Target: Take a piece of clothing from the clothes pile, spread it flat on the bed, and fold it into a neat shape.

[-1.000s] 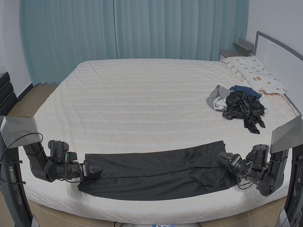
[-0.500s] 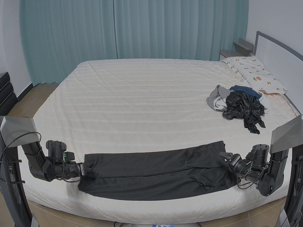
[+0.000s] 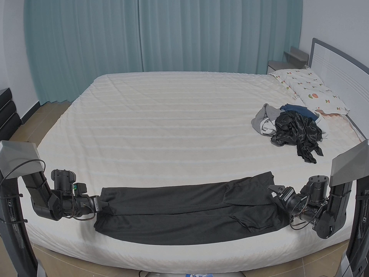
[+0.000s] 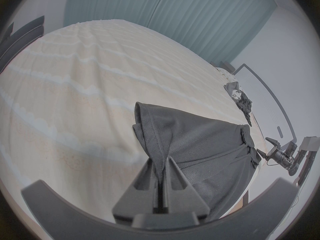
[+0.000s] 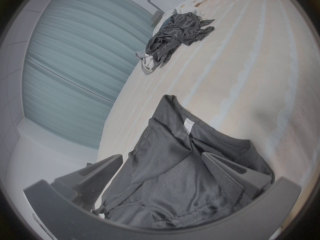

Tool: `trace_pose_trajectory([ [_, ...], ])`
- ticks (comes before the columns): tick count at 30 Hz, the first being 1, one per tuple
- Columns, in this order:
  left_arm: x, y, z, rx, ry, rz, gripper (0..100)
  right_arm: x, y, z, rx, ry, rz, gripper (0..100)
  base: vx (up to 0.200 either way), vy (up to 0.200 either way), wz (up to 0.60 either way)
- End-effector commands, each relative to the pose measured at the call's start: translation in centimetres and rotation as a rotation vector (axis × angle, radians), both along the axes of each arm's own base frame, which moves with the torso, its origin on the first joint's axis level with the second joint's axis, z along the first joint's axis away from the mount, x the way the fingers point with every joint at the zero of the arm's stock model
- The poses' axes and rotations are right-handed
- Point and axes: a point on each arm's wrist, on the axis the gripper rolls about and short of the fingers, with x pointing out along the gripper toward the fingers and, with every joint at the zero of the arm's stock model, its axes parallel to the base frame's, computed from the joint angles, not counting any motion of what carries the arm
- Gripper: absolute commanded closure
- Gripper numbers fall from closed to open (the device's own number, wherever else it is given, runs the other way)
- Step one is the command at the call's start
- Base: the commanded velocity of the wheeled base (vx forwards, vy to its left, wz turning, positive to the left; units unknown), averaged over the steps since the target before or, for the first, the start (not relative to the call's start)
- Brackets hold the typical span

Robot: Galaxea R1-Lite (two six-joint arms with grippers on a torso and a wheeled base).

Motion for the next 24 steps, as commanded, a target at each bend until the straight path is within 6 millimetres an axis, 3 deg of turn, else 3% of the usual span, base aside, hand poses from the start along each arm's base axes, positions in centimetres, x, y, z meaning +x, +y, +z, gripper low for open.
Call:
trace_pose_trajectory([
  [1, 0.0, 0.2, 0.3, 0.0, -0.009, 0.006, 100, 0.1, -0.1, 0.1, 0.003, -0.01, -0.002, 0, 0.0, 0.0, 0.0],
  [20, -0.1, 0.7, 1.0, -0.055, -0.01, 0.031, 100, 0.7, -2.4, 1.6, 0.029, -0.07, -0.041, 0, 0.0, 0.0, 0.0],
  [24, -0.3, 0.6, 1.0, -0.055, -0.007, 0.03, 100, 0.7, -2.8, 1.7, 0.027, -0.075, -0.052, 0, -0.2, 0.0, 0.0],
])
